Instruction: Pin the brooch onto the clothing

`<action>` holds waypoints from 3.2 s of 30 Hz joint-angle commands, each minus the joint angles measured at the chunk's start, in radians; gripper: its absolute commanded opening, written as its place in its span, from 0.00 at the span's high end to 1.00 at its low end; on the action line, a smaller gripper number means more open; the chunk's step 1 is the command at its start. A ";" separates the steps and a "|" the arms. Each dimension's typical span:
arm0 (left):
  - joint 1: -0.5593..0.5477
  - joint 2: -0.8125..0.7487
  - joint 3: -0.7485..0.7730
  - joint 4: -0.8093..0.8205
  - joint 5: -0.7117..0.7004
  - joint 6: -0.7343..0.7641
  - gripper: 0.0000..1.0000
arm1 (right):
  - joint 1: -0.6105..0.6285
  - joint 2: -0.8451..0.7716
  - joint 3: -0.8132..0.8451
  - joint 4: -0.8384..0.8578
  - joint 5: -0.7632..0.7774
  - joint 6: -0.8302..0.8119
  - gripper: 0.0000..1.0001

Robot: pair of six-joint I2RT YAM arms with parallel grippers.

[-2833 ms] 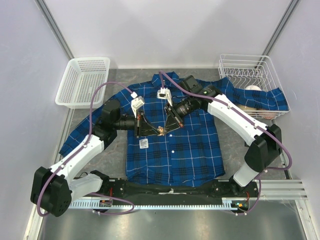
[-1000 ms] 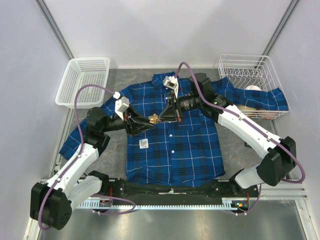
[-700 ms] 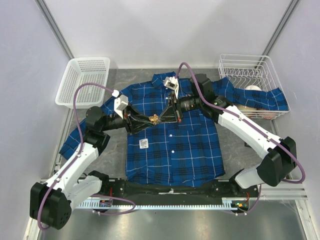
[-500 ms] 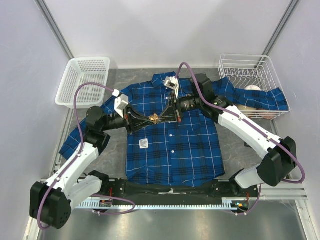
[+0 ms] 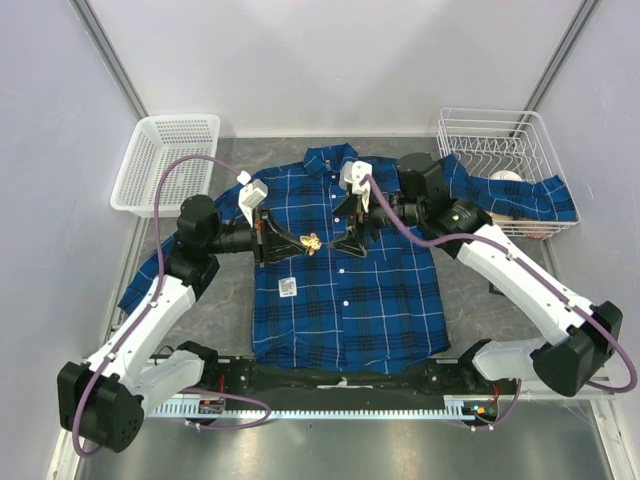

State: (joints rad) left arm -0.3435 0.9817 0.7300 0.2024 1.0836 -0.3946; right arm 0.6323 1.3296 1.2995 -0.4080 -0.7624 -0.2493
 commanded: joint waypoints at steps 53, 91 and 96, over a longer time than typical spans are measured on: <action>-0.038 0.175 0.266 -0.696 0.042 0.277 0.98 | 0.340 0.089 0.133 -0.213 0.336 -0.647 1.00; -0.054 0.336 0.477 -1.239 -0.549 0.891 0.98 | 0.003 -0.037 -0.077 -0.045 0.212 -0.056 0.25; -0.216 0.471 0.536 -1.345 -0.940 0.893 0.98 | -0.105 -0.061 -0.170 0.043 0.201 0.060 0.24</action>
State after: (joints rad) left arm -0.4519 1.3628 1.2160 -0.9649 0.5224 0.3840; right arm 0.5755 1.3075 1.1870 -0.4606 -0.5243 -0.3218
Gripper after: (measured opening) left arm 0.045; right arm 0.754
